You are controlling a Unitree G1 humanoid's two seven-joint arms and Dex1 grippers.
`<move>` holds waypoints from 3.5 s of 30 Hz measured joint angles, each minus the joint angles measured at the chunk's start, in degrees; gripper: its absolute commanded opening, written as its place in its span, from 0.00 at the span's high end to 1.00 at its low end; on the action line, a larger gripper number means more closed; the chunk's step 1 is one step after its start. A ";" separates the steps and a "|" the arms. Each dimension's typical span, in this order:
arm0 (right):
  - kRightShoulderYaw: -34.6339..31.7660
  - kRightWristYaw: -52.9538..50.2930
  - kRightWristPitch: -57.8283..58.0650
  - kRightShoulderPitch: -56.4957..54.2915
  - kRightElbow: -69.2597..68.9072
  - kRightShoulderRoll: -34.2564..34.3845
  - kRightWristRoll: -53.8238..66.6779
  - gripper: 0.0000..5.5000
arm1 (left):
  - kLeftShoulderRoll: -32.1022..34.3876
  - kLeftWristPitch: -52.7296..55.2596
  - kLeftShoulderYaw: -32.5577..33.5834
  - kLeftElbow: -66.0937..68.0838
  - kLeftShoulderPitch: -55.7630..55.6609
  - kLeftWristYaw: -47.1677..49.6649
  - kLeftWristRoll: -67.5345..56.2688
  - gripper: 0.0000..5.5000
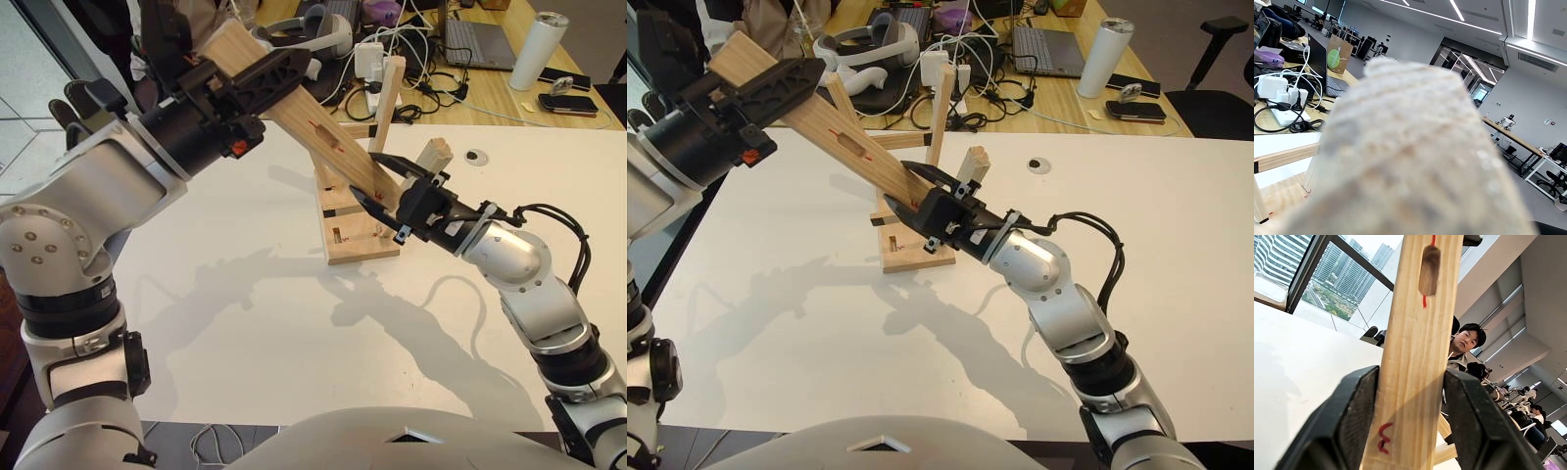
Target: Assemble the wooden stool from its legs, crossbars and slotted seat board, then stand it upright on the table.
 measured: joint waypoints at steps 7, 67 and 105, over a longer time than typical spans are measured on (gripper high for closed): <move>0.30 -1.02 -0.54 -1.15 1.17 0.89 -2.07 0.62 | -0.16 -0.24 -0.51 1.31 -1.67 -1.22 1.58 0.82; -25.83 -11.84 19.76 -19.20 0.18 29.78 15.73 0.02 | 3.76 -8.36 4.79 6.03 2.56 0.26 42.15 0.81; -34.25 -33.21 45.75 0.61 8.08 31.07 29.20 0.02 | -36.70 8.15 3.13 -24.37 20.47 24.97 54.48 0.81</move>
